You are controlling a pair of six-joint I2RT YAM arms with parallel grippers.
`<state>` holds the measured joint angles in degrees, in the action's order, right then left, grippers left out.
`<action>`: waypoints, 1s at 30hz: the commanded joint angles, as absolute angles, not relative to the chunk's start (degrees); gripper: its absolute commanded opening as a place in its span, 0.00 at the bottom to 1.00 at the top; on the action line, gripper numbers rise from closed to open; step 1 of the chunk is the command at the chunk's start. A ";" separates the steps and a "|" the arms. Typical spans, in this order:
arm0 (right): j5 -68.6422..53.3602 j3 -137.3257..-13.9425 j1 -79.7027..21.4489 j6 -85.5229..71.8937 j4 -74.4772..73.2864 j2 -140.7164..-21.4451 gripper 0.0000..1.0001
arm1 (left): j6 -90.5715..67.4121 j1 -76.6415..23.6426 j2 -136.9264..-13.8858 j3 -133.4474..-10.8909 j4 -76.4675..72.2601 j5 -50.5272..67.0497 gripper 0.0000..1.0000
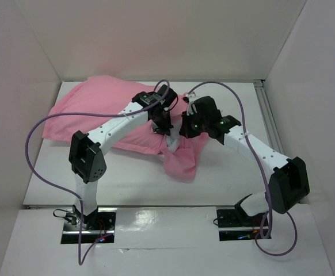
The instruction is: Put the pillow into the pillowcase
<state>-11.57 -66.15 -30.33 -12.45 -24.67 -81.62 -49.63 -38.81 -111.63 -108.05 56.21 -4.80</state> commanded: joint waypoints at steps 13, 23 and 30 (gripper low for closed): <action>-40.95 -72.94 -43.16 -10.46 -33.31 -70.14 0.00 | -63.11 -36.91 -113.20 -102.49 39.20 -16.08 0.00; -38.33 -71.55 -28.15 -11.60 -35.24 -66.45 0.00 | -62.58 -40.60 -111.98 -100.03 41.83 -17.93 0.00; -39.72 -70.49 -18.38 -13.36 -32.87 -67.49 0.00 | -63.29 -47.62 -106.43 -95.53 39.81 -15.21 0.00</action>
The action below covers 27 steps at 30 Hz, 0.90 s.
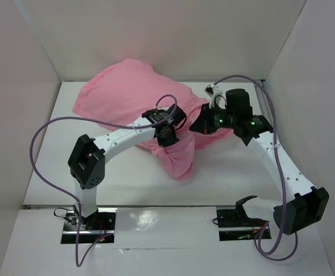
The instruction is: Put the pillow into the pillowcase
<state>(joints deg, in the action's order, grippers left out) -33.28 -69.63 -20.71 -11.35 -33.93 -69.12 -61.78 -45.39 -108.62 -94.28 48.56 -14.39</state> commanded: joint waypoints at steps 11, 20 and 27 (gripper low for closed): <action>-23.40 -75.42 -10.99 -12.47 -40.96 -72.06 0.00 | -54.49 -49.66 -102.51 -106.53 44.65 -11.86 0.29; -21.01 -70.76 -10.46 -15.64 -38.32 -73.73 0.05 | -47.38 -50.88 -98.25 -103.01 44.29 -13.10 0.50; -21.01 -70.75 -10.46 -16.70 -37.71 -74.27 0.00 | -40.61 -53.96 -105.72 -109.15 44.30 -7.38 0.71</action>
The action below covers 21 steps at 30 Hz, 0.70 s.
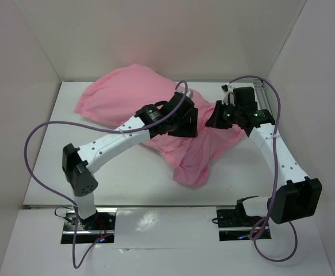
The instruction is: Put the pillow into the pillowcase
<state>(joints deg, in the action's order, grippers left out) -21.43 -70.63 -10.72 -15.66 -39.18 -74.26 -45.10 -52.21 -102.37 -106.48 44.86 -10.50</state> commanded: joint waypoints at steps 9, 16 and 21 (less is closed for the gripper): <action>-19.86 -69.70 -10.46 -17.75 -37.71 -74.79 0.00 | -40.25 -53.88 -112.59 -113.81 44.21 -9.49 0.47; -18.11 -69.17 -10.46 -17.75 -38.23 -74.27 0.00 | -40.87 -53.26 -107.59 -112.68 44.21 -7.56 0.14; -18.63 -68.55 -10.46 -17.75 -37.54 -74.79 0.00 | -40.87 -53.26 -105.03 -111.18 44.21 -8.09 0.00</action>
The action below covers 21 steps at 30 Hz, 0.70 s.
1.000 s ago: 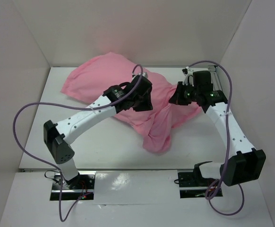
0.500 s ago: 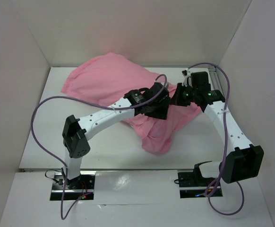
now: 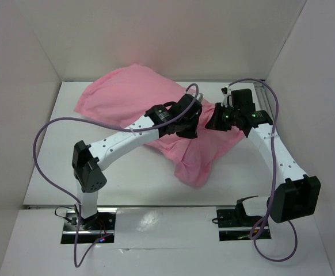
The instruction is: Put the pillow into the pillowcase
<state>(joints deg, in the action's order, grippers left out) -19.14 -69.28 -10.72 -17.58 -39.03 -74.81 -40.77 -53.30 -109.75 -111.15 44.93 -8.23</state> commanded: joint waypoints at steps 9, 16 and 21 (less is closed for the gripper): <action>-16.27 -68.55 -10.46 -18.28 -35.86 -76.46 0.00 | -39.73 -53.26 -104.50 -111.80 44.21 -6.15 0.05; -14.15 -69.08 -9.84 -21.01 -33.93 -78.13 0.00 | -39.20 -53.26 -105.73 -111.27 44.74 -6.85 0.51; -13.36 -70.31 -9.32 -21.01 -33.31 -78.66 0.00 | -37.97 -53.26 -107.58 -112.50 44.74 -8.53 0.56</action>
